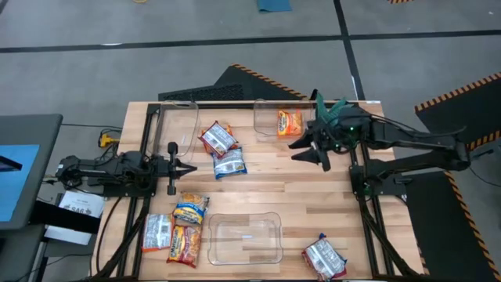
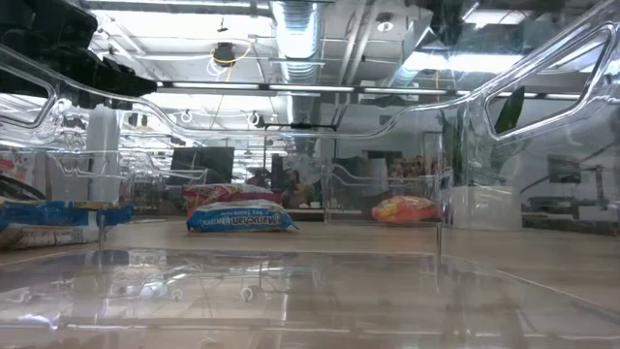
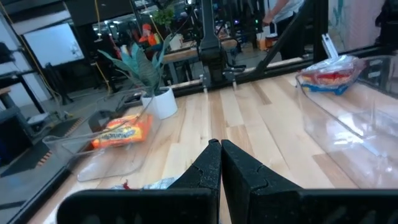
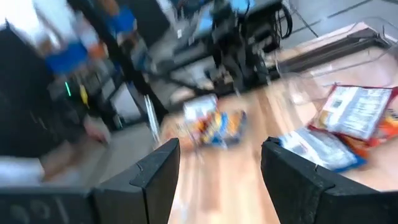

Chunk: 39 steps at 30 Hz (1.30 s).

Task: Sort Maruchan noodles
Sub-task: Put the top red noodle pack into the top left transparent bin

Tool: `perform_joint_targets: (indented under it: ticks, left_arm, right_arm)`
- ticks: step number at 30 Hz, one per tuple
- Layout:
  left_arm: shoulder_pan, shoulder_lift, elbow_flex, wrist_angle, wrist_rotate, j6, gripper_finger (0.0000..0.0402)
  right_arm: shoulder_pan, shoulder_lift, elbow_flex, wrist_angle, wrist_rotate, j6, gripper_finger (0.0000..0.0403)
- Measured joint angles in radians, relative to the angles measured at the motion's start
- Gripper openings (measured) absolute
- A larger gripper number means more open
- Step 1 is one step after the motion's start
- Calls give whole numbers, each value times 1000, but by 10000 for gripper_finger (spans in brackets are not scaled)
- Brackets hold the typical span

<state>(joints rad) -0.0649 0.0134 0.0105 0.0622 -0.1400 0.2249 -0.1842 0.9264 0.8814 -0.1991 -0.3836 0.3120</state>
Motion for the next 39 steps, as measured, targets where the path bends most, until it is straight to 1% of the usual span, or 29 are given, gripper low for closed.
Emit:
perform_joint_targets:
  ticks: [2,4,7,10,13,16,20,25,28,31,33,37,39]
  left_arm:
    - [0,0,0,57,-3,-19,0]
    - [0,0,0,128,4,-66,0]
    - [0,-1,0,240,3,-125,0]
    - [3,16,3,343,-30,-116,0]
    - [3,90,46,308,-93,-125,8]
    - [3,225,118,277,-164,-119,35]
    - [3,464,238,197,-212,-81,96]
    - [3,771,420,14,-263,21,178]
    - [8,936,511,-91,-308,76,213]
    - [33,1077,567,-153,-309,107,232]
    - [54,1158,589,-170,-282,134,236]
    - [99,1278,612,-215,-262,201,237]
    - [118,1316,614,-217,-290,261,238]
  right_arm:
    - [3,-3,0,-63,11,-101,244]
    - [8,-9,0,-136,40,-152,244]
    - [8,-9,0,-182,78,-163,244]
    - [8,-10,0,-190,80,-163,244]
    - [8,-9,0,-185,80,-164,244]
    - [8,-10,0,-181,80,-163,244]
    - [8,-10,0,-181,99,-163,244]
    - [8,-9,0,-181,103,-163,244]
    - [8,-9,0,-181,103,-163,244]
    - [8,-9,0,-181,103,-163,244]
    - [8,-6,0,-181,103,-163,244]
    - [8,0,0,-182,103,-163,244]
    - [8,11,2,-179,103,-163,244]
